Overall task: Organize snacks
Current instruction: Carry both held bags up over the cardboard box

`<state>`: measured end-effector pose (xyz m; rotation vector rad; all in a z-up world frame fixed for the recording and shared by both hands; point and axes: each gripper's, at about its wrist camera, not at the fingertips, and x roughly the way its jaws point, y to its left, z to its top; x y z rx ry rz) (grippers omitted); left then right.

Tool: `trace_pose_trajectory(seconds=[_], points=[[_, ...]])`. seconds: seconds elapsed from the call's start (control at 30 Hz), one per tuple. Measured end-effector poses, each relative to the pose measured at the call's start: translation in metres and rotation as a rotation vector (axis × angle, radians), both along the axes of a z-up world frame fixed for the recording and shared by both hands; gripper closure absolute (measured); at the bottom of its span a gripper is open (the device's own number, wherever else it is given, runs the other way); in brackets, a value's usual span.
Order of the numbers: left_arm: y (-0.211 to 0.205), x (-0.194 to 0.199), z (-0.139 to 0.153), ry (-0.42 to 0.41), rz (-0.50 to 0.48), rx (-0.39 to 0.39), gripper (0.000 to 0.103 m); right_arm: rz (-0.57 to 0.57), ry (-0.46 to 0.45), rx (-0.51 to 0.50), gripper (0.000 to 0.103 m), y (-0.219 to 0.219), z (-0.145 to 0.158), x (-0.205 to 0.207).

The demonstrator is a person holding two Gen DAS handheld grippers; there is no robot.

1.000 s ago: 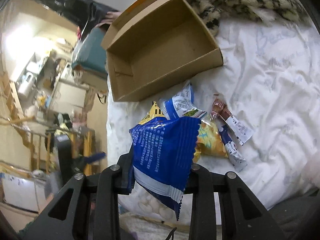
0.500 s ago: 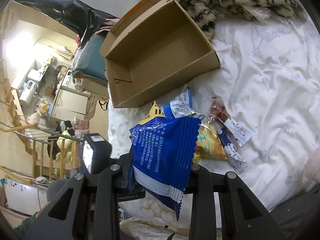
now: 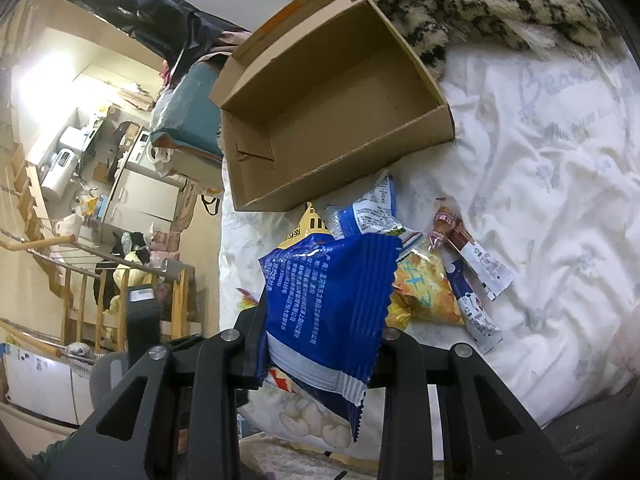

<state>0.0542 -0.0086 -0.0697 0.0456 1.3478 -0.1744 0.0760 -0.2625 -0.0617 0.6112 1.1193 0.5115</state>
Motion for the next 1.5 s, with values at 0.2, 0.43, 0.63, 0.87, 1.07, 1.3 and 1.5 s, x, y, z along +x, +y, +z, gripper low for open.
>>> trace_pose_trajectory(seconds=[0.2,0.43,0.63,0.87,1.07,1.3,1.5], points=[[0.013,0.015,0.053,-0.212,0.103,-0.007,0.066,-0.017,-0.117,0.097,0.07,-0.004,0.024,-0.003],[0.022,0.051,0.079,-0.286,0.165,-0.04,0.066,-0.014,-0.218,-0.001,0.07,-0.006,0.05,0.008],[0.018,0.085,0.092,-0.333,0.17,-0.034,0.066,-0.015,-0.247,-0.016,0.07,-0.008,0.061,0.036],[0.009,0.129,0.088,-0.348,0.167,-0.012,0.066,-0.01,-0.253,-0.03,0.07,-0.009,0.059,0.085],[0.005,0.162,0.071,-0.344,0.195,0.01,0.066,-0.005,-0.187,-0.025,0.07,-0.009,0.036,0.122],[0.0,0.182,0.043,-0.325,0.202,0.009,0.066,0.005,-0.117,-0.043,0.07,-0.005,0.01,0.151],[-0.007,0.188,0.036,-0.373,0.168,0.043,0.066,0.042,-0.062,-0.066,0.07,0.009,-0.011,0.167]])
